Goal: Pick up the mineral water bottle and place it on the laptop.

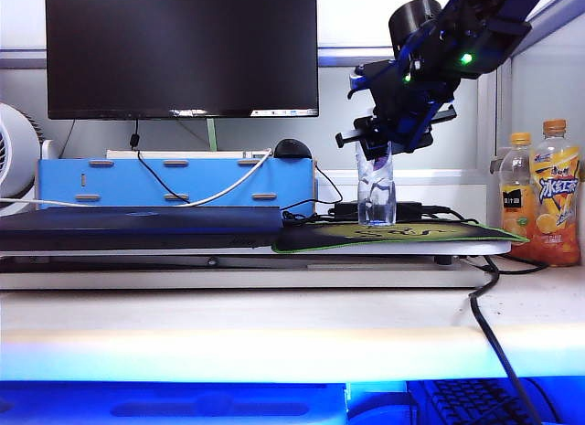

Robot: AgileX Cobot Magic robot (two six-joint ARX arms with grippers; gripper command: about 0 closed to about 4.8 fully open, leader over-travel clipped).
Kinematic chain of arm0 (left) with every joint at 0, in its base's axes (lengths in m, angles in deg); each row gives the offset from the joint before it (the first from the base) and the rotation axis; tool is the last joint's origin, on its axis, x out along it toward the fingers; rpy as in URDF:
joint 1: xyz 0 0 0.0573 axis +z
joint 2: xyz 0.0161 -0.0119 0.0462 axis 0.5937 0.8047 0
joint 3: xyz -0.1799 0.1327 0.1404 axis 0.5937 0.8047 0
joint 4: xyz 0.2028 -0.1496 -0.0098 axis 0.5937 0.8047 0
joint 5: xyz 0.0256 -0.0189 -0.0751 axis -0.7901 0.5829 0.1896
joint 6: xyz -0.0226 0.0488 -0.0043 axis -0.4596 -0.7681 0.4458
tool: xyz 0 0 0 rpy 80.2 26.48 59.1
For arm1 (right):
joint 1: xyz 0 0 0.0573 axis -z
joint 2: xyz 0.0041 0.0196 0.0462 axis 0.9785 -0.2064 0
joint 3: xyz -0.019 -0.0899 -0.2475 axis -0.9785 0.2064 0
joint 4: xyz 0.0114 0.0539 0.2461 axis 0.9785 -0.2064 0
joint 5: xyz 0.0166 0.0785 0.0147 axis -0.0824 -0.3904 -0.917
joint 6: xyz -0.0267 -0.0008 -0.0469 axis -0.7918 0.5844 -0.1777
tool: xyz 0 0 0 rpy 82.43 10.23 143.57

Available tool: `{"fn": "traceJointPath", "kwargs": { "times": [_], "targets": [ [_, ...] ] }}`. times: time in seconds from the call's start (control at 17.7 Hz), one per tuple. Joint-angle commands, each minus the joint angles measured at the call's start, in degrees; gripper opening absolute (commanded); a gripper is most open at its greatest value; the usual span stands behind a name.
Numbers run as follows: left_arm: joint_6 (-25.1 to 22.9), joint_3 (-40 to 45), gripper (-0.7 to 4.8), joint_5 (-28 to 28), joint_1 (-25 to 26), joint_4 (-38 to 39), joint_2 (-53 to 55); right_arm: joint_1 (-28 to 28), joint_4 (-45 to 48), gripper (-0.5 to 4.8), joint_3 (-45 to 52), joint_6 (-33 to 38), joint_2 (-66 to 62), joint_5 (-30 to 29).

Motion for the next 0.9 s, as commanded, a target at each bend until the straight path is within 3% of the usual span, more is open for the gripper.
{"fn": "traceJointPath", "kwargs": {
  "times": [0.06, 0.23, 0.34, 0.51, 0.62, 0.9],
  "targets": [
    [-0.09, 0.0, -0.02, 0.13, 0.02, -0.04, -0.11, -0.26, 2.6, -0.01, -3.32, 0.09, 1.79, -1.95],
    [-0.09, 0.0, -0.02, 0.13, 0.02, -0.04, -0.11, -1.03, 2.1, -0.01, -6.51, 0.85, 3.28, -7.63],
    [-0.09, 0.0, -0.02, 0.11, 0.02, -0.04, -0.11, -1.86, 2.21, -0.01, -7.98, 3.17, 4.94, -16.68],
    [-0.09, 0.0, -0.02, 0.13, 0.02, -0.07, -0.11, -3.34, 2.16, -0.01, -10.12, 7.26, 5.42, -24.52],
    [-0.07, 0.0, -0.02, 0.15, 0.02, -0.07, -0.11, -5.05, 2.14, -0.01, -10.67, 7.96, 5.4, -27.12],
    [-0.07, 0.0, -0.02, 0.13, 0.02, -0.04, -0.11, -9.55, 2.38, -0.01, -10.84, 7.39, 3.82, -27.15]
  ]
}}
